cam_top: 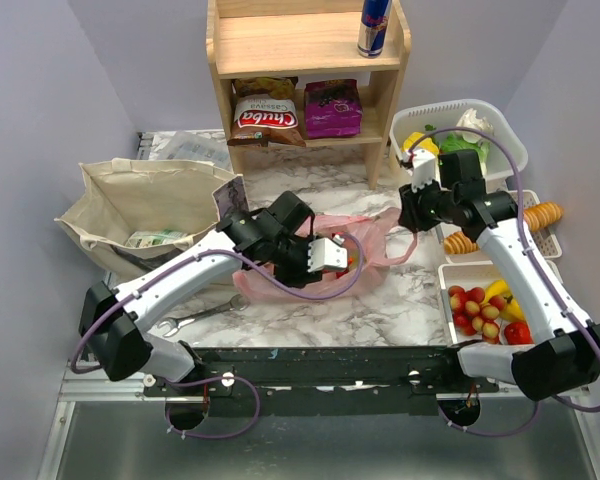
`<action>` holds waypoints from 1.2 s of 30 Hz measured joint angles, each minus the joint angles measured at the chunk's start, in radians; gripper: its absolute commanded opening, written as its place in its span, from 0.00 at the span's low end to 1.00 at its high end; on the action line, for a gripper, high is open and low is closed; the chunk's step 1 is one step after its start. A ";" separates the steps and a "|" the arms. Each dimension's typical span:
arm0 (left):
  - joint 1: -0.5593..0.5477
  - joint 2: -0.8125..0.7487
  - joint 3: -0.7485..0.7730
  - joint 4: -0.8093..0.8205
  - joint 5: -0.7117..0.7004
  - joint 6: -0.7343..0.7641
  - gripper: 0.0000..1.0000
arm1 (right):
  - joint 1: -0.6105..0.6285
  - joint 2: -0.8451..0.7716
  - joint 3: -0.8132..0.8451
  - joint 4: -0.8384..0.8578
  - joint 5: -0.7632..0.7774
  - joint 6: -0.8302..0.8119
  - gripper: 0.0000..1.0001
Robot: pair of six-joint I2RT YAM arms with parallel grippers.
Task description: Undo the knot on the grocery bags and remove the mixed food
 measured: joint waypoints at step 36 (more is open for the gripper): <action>0.074 0.053 0.294 0.682 0.382 -0.732 0.76 | 0.002 -0.176 0.065 0.561 -0.598 0.589 0.01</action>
